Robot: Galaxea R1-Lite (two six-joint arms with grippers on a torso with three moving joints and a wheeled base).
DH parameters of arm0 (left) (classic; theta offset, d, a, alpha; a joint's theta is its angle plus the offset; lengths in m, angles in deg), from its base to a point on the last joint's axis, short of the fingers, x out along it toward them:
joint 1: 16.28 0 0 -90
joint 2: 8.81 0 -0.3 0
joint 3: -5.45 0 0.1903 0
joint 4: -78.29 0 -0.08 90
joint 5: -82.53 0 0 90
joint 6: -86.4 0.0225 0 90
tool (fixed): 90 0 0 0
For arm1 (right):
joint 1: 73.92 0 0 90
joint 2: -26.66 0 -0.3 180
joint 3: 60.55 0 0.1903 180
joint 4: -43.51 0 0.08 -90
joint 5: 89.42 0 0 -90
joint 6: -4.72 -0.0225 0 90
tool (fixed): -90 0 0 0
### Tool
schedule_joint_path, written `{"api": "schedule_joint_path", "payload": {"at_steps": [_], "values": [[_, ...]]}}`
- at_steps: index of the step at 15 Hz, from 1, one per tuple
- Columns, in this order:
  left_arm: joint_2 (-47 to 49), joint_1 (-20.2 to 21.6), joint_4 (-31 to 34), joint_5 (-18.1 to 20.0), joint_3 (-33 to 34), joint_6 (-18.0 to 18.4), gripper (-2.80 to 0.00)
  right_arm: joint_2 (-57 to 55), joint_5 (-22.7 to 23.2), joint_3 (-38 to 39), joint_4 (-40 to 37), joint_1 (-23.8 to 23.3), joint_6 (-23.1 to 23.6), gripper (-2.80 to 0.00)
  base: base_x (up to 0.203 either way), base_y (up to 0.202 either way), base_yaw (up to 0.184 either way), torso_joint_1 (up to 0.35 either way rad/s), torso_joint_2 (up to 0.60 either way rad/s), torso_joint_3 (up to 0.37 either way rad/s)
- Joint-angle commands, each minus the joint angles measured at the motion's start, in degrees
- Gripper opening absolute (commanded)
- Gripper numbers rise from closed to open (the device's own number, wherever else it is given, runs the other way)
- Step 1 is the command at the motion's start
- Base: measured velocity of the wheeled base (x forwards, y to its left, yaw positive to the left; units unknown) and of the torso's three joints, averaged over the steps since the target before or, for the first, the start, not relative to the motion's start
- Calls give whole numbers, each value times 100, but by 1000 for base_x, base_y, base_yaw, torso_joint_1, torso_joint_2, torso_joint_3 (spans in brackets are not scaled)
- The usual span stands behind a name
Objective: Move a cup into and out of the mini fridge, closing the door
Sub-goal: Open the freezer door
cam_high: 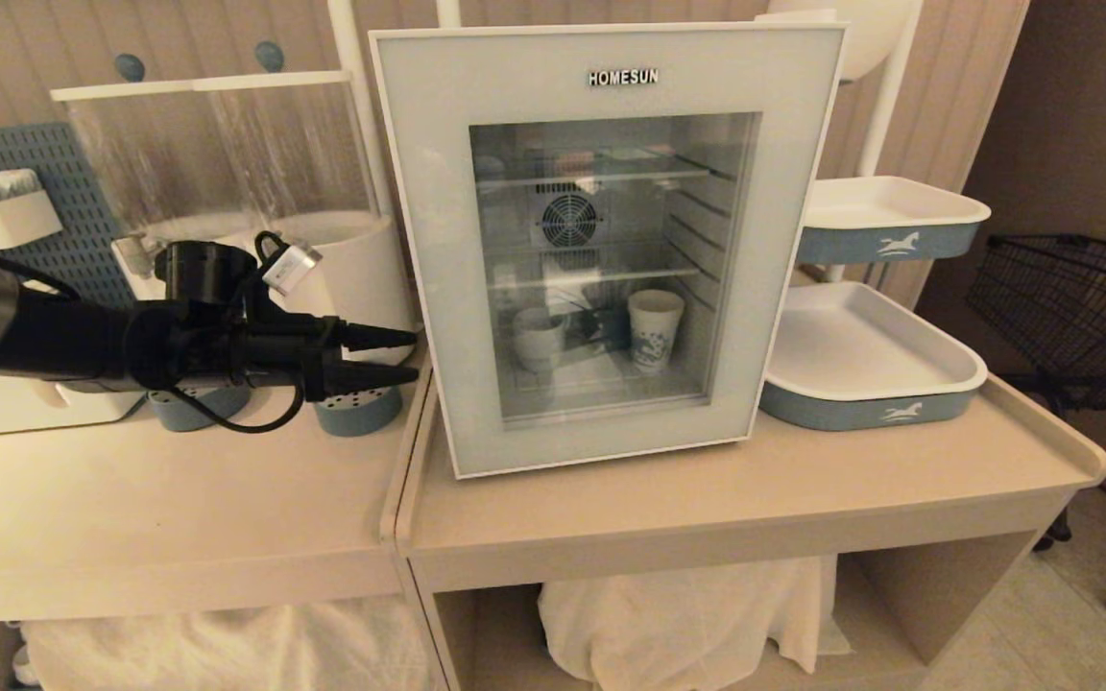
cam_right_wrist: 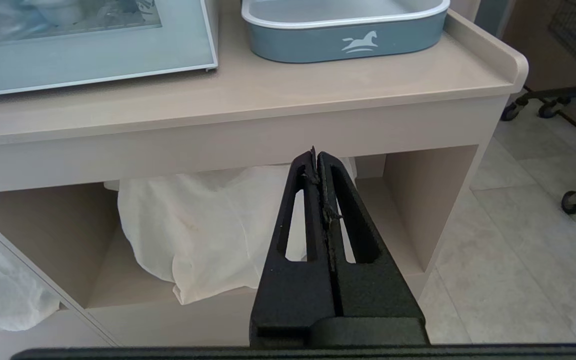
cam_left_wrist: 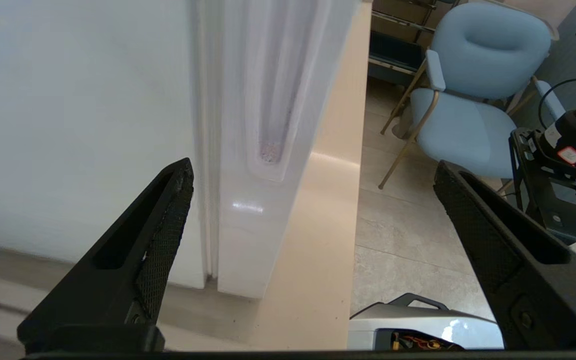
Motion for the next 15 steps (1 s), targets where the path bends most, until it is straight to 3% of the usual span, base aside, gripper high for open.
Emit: {"api": "schedule_joint_path", "payload": {"at_steps": [1, 15], "values": [[-32, 0, -2, 39, 0, 10, 0, -6, -2, -1, -4, 0, 0, -280, 0, 0, 0, 0, 0, 0], [-164, -272, 23, 23, -51, -78, 0, -7, -2, -1, -4, 0, 0, -280, 0, 0, 0, 0, 0, 0]]}}
